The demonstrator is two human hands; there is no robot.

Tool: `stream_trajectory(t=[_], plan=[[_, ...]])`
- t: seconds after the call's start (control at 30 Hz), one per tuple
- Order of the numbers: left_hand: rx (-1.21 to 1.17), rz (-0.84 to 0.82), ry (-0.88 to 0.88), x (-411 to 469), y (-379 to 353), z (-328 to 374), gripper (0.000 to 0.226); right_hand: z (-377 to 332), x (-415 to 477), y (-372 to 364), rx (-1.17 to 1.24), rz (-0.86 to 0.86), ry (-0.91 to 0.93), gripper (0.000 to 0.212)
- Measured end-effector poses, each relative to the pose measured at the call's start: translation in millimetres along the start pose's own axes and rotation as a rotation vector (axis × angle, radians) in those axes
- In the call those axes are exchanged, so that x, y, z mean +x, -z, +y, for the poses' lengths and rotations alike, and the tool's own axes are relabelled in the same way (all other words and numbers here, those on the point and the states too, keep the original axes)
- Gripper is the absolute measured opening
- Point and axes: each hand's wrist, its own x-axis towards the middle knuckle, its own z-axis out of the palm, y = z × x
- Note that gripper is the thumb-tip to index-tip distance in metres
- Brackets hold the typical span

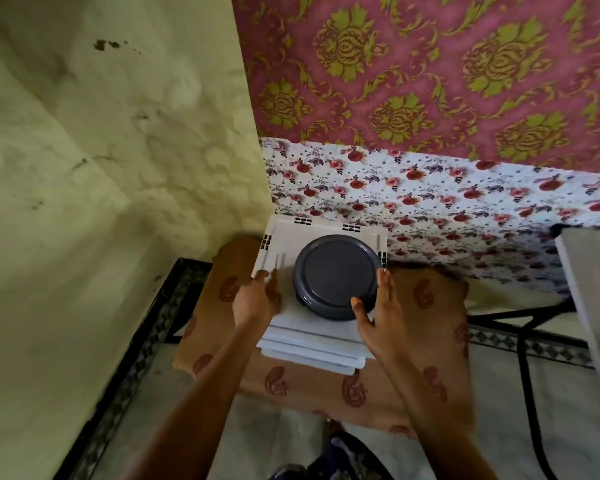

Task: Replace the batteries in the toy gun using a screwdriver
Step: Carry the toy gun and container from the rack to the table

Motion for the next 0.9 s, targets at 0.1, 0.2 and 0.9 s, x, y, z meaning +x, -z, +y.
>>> stream_trajectory(t=[0.1,0.2,0.9], plan=[[-0.149,0.045,0.036,0.2,0.8,2.8,0.026,2.4,7.7,0.7,0.021,0.002,-0.026,0.075],[-0.379,0.118,0.134,0.6,-1.2,9.6,0.008,0.7,11.1,1.3,0.079,-0.043,-0.069,0.076],[-1.137,-0.188,0.359,-15.1,0.8,61.8,0.036,7.7,16.0,4.0,0.563,-0.057,-0.181,0.061]])
